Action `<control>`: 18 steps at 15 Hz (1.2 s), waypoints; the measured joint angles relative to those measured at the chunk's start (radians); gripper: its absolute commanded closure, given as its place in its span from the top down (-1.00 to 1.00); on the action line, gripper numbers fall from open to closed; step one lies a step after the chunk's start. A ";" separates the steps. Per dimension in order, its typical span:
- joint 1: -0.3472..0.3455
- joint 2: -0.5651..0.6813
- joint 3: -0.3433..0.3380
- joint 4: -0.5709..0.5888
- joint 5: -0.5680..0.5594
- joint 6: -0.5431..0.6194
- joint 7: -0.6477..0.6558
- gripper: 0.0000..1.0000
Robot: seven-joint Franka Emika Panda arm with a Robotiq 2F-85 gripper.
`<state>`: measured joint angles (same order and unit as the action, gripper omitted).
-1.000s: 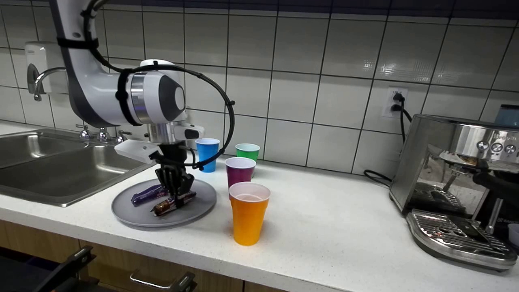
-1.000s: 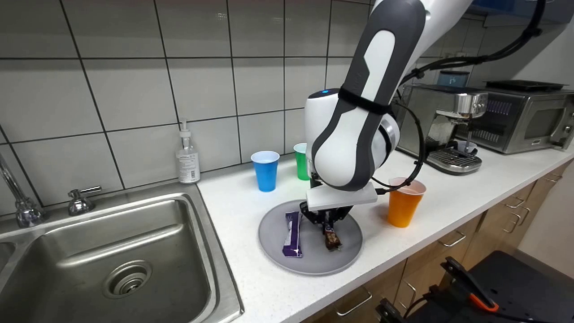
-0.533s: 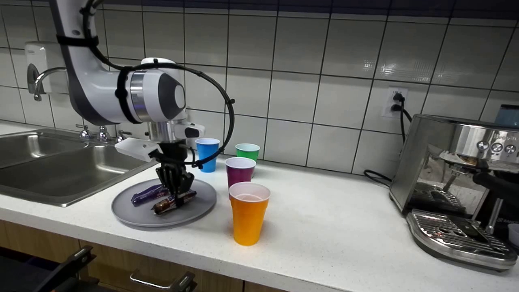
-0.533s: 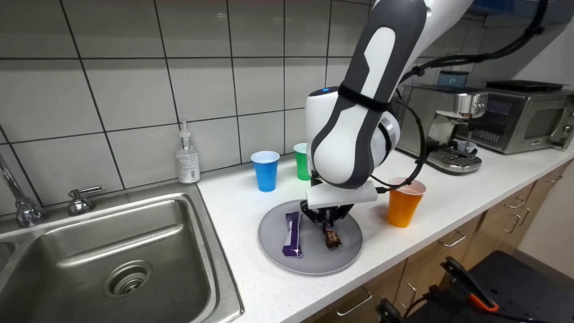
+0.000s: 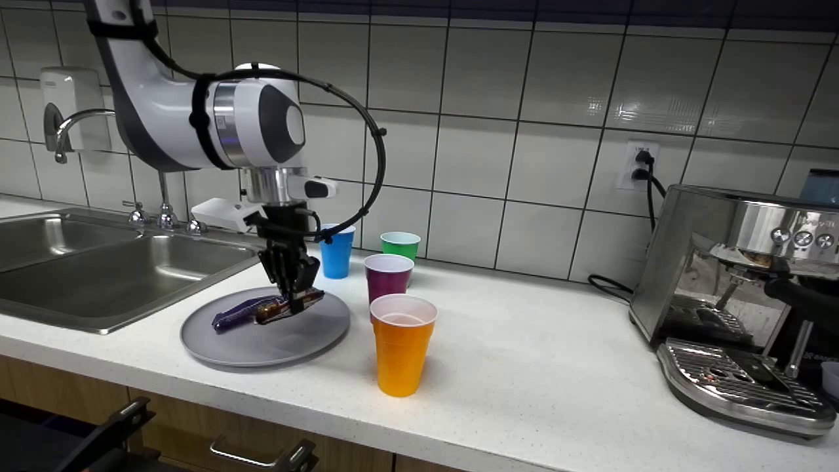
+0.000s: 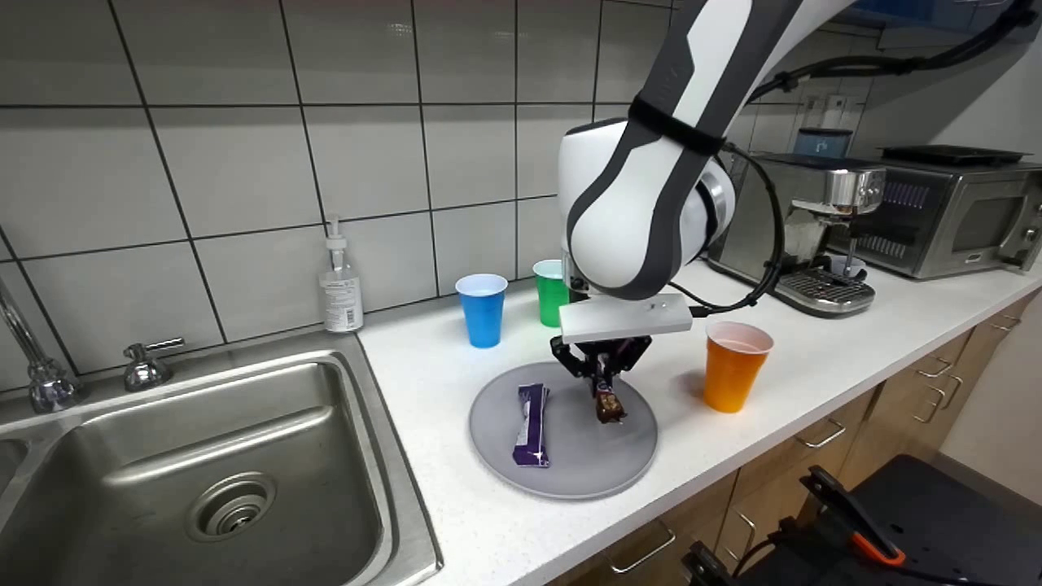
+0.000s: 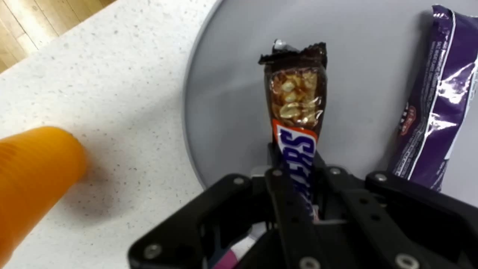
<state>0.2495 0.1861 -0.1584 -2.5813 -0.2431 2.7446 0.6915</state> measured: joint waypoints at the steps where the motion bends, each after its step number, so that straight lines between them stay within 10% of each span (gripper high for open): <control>1: -0.005 -0.016 0.000 0.000 0.000 -0.015 0.000 -0.92; 18: -0.239 -0.291 0.070 0.031 -0.034 -0.221 0.004 -0.92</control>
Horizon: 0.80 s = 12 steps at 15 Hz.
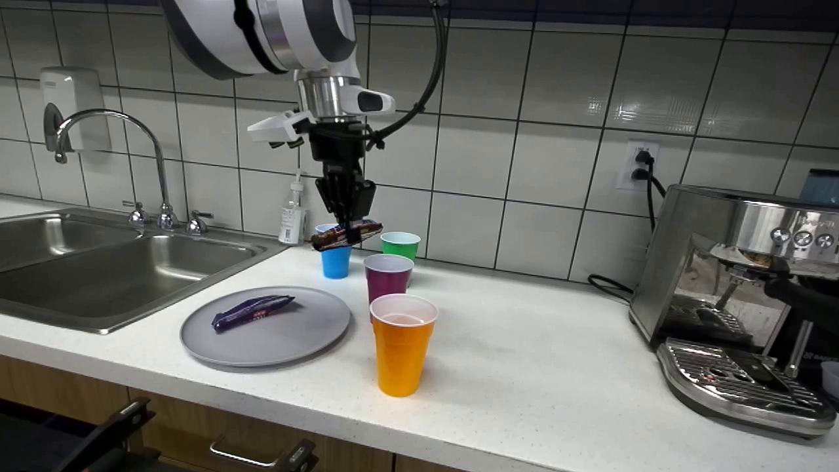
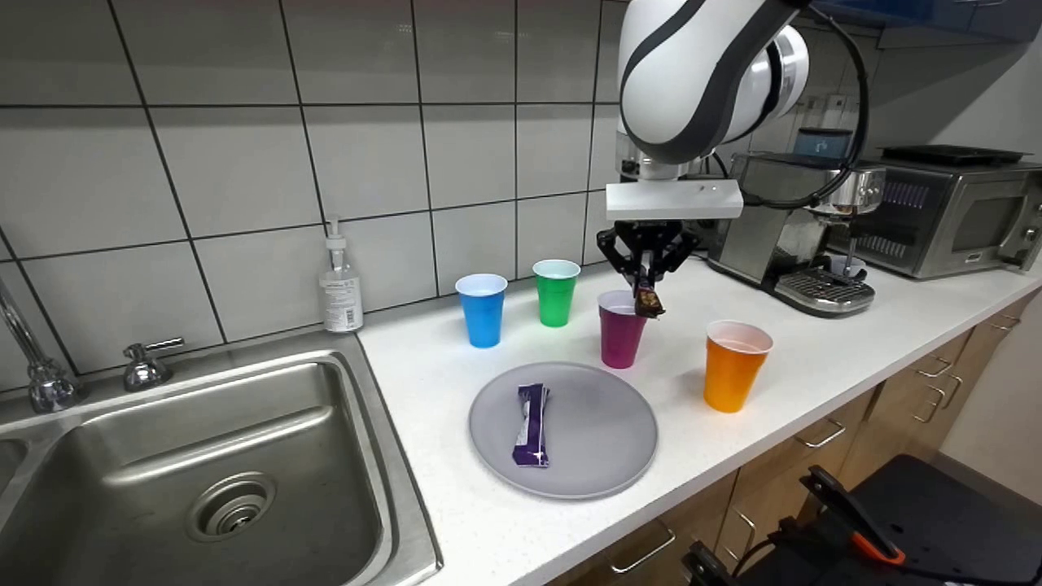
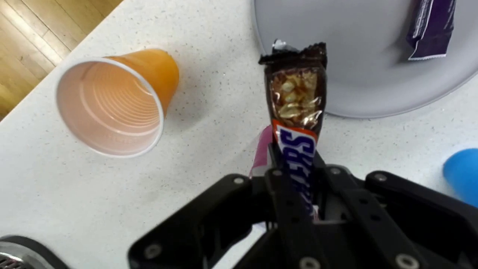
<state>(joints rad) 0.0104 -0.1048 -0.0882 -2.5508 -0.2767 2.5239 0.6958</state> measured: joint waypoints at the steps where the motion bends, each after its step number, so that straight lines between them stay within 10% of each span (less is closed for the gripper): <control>1: -0.016 0.001 0.000 0.004 -0.001 0.000 0.002 -0.92; 12: -0.142 0.100 -0.034 0.116 -0.012 0.000 0.023 -0.92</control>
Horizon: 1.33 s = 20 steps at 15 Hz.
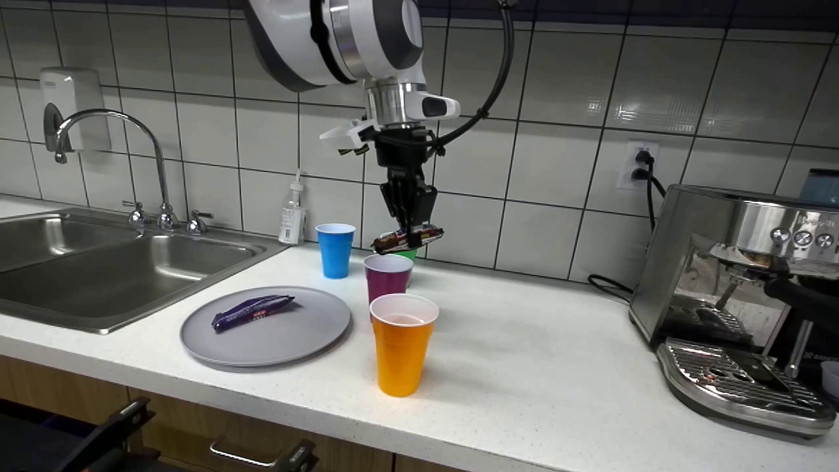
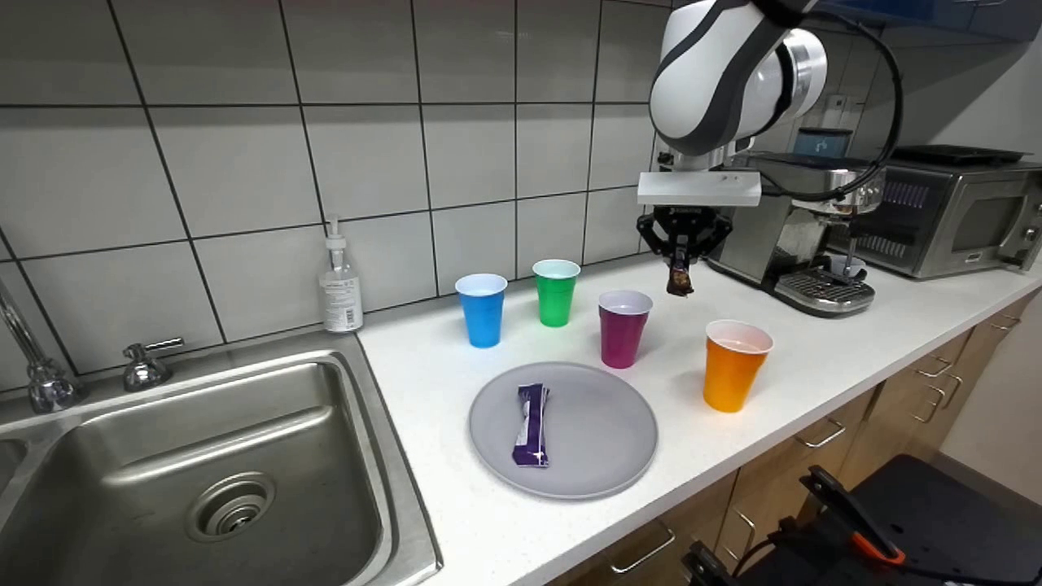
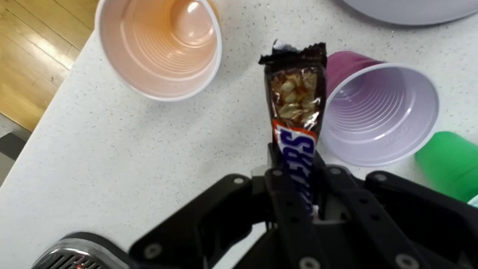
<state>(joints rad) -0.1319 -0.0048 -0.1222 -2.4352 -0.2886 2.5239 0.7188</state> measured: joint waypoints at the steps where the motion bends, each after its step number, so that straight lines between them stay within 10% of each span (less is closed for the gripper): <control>1: -0.003 0.017 -0.010 0.014 -0.004 0.000 0.006 -0.92; 20: -0.008 0.398 -0.190 0.286 0.015 0.020 0.065 -0.92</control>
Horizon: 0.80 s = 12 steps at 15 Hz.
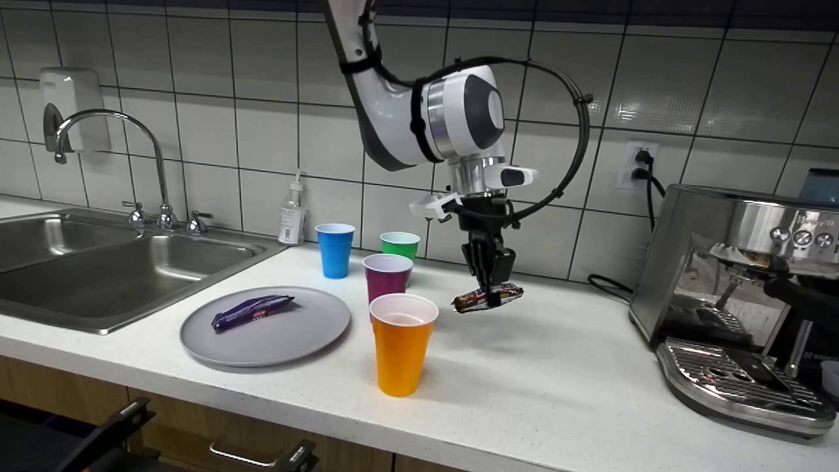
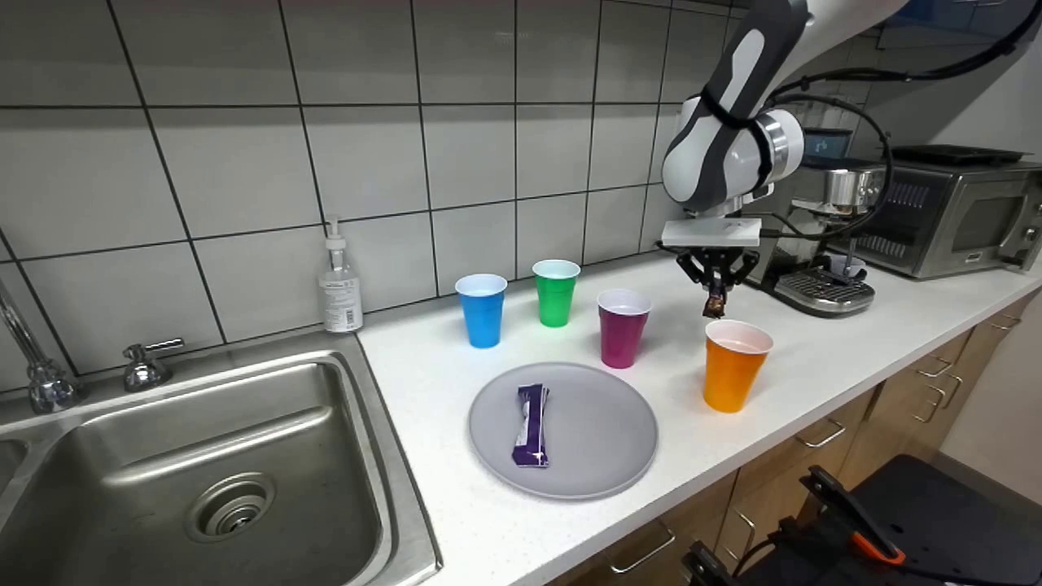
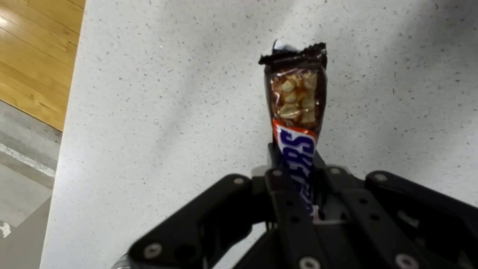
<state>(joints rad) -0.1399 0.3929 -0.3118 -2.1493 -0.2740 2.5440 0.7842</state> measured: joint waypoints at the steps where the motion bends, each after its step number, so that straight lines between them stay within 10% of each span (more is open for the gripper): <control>1: 0.000 0.020 0.000 0.006 0.012 0.009 0.000 -0.92; 12: 0.007 0.140 0.001 0.019 0.168 0.077 -0.019 -0.92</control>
<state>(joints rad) -0.1331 0.5328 -0.3106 -2.1301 -0.1060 2.6214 0.7649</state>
